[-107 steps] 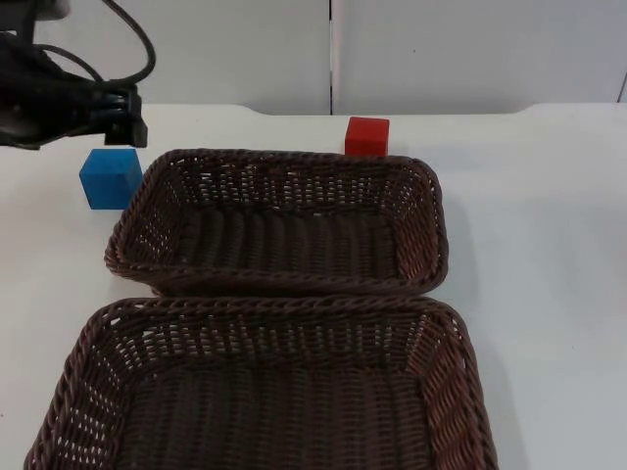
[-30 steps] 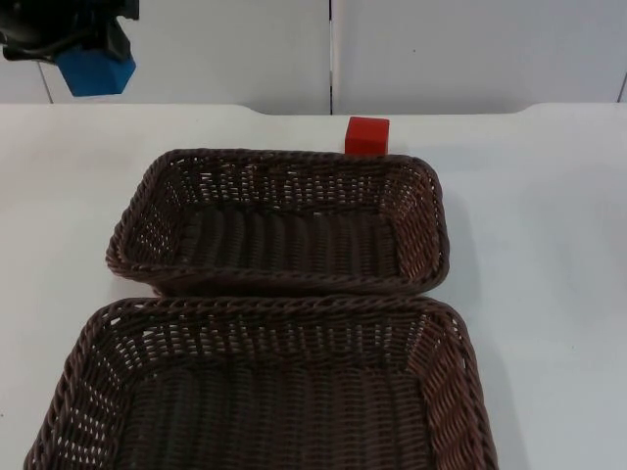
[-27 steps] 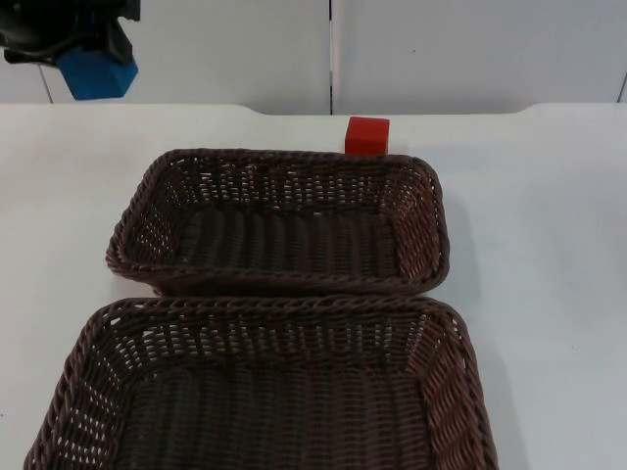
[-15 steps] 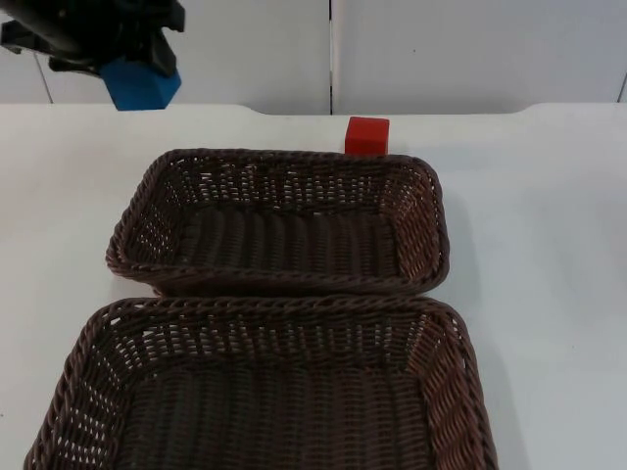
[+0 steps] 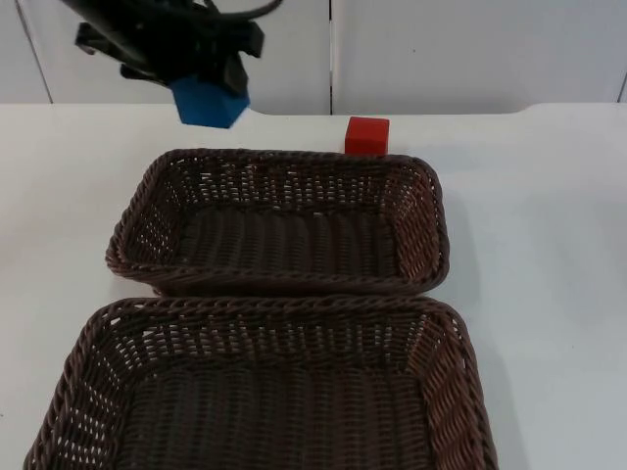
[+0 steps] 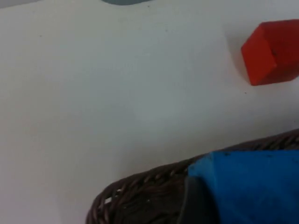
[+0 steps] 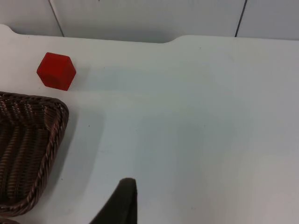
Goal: Pick up one cube with the left hand and place it into the upper basket. Pick up one cube with the right hand and place it into the lower basket.
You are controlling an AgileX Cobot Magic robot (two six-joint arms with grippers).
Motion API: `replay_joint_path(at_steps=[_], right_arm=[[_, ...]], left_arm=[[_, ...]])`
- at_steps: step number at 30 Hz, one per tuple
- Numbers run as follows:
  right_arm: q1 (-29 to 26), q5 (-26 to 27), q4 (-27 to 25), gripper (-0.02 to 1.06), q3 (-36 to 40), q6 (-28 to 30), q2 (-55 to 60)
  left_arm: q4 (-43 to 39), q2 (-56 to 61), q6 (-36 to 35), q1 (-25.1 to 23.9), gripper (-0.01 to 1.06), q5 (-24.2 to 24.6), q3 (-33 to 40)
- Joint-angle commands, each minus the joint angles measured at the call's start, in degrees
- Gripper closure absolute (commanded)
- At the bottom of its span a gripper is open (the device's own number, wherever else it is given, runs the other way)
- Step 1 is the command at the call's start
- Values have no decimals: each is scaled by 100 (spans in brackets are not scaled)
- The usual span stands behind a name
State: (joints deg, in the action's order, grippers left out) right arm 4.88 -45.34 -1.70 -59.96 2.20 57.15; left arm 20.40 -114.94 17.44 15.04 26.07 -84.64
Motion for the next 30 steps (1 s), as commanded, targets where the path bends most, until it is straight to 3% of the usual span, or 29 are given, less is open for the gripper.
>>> replay_joint_path(at_steps=[1, 9, 15, 30], right_arm=[[-35, 34, 28, -1, -49, 37, -12], [-35, 0, 49, -1, -49, 38, -12], [-35, -41, 170, -1, -49, 38, -12], [-35, -41, 170, -1, -49, 38, -12]], left_arm=[[-250, 72, -192, 144, 105, -33, 16], [-281, 72, -272, 579, 105, -209, 102], [-161, 145, -294, 662, 105, -725, 640], [-136, 181, -294, 905, 105, -1249, 1439]])
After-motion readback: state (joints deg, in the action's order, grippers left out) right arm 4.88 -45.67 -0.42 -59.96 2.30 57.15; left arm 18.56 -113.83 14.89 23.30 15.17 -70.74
